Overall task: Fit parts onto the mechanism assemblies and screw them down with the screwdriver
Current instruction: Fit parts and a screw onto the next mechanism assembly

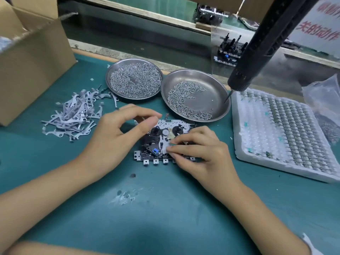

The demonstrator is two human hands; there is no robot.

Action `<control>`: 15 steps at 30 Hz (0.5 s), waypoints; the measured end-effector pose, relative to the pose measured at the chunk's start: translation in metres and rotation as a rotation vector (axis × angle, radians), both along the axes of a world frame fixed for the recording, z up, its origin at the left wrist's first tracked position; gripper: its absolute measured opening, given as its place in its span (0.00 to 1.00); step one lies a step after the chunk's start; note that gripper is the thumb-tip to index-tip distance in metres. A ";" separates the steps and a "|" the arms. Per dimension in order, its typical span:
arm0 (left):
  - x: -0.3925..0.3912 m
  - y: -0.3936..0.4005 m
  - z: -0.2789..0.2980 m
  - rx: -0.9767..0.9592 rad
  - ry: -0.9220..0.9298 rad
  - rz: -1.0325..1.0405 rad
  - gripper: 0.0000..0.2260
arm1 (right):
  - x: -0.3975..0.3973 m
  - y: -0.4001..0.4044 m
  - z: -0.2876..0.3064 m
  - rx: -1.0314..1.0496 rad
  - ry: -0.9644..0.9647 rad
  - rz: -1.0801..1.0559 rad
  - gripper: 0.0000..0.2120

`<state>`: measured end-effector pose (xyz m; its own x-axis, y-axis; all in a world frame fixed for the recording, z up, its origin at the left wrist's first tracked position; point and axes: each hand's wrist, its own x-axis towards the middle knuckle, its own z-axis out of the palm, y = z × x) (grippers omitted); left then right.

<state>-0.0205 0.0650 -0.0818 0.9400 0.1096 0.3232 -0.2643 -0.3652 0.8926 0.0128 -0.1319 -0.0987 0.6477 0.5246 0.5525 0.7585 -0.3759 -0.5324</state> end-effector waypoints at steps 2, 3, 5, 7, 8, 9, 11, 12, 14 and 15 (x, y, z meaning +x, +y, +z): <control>-0.001 -0.001 0.000 0.012 0.001 0.020 0.06 | -0.001 0.002 -0.001 -0.027 -0.035 0.007 0.04; -0.001 -0.002 0.000 0.015 0.004 0.020 0.06 | -0.001 0.002 -0.001 -0.035 -0.046 0.007 0.04; -0.001 -0.004 -0.001 0.036 0.004 0.012 0.06 | 0.000 0.002 0.000 -0.045 -0.060 0.009 0.03; -0.003 -0.006 -0.001 0.059 -0.005 -0.001 0.05 | 0.000 0.001 0.000 -0.059 -0.075 0.015 0.03; -0.003 -0.006 -0.001 0.073 -0.013 -0.006 0.04 | 0.001 0.001 -0.001 -0.065 -0.085 0.019 0.03; -0.004 -0.007 -0.001 0.091 -0.022 -0.006 0.05 | 0.001 0.001 -0.001 -0.072 -0.094 0.021 0.03; -0.006 -0.009 -0.001 0.139 -0.039 -0.006 0.05 | 0.001 0.000 -0.001 -0.086 -0.104 0.029 0.04; -0.006 -0.009 -0.001 0.168 -0.051 -0.014 0.04 | 0.002 0.000 -0.002 -0.093 -0.104 0.038 0.04; -0.008 -0.010 -0.002 0.255 -0.073 -0.049 0.05 | 0.002 -0.001 -0.002 -0.105 -0.094 0.063 0.05; -0.009 -0.010 -0.002 0.313 -0.083 -0.072 0.08 | 0.002 -0.002 -0.002 -0.106 -0.078 0.077 0.06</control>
